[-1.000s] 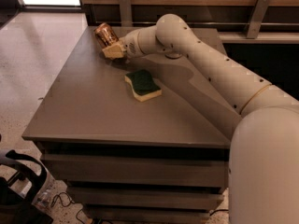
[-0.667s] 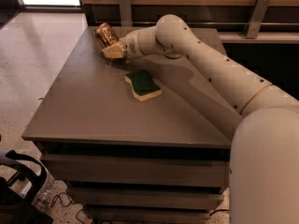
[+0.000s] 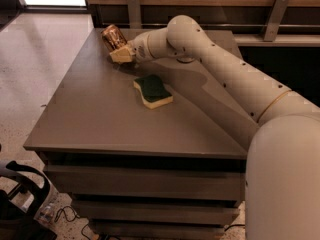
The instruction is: Place orange can upright
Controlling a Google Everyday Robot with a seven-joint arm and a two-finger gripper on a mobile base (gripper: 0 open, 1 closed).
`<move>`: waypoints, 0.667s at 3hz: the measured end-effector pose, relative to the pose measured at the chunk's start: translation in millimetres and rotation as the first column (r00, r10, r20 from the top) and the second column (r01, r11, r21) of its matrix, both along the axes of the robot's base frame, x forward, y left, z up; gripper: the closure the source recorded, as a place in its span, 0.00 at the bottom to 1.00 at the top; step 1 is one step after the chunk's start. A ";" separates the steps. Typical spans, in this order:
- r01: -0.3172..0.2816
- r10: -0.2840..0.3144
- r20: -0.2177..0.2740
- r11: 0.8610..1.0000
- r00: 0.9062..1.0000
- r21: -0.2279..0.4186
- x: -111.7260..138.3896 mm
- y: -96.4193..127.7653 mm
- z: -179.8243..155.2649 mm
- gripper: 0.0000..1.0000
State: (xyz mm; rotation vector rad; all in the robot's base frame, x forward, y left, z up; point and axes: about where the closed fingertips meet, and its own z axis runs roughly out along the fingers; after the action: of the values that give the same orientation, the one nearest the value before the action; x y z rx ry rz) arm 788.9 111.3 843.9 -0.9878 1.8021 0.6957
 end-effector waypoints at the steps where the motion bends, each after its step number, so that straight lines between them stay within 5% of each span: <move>1: 0.000 0.000 0.000 1.000 1.000 0.000 0.0 0.0 -0.1 1.00; 2: 0.001 -0.001 -0.005 1.000 1.000 0.003 0.0 1.1 0.1 1.00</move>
Offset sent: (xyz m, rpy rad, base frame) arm -0.0040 0.0320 -0.1552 0.1762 0.1989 -0.0615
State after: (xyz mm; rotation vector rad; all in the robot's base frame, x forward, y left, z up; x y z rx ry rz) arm 788.9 112.4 843.9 -0.9836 1.8050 0.7010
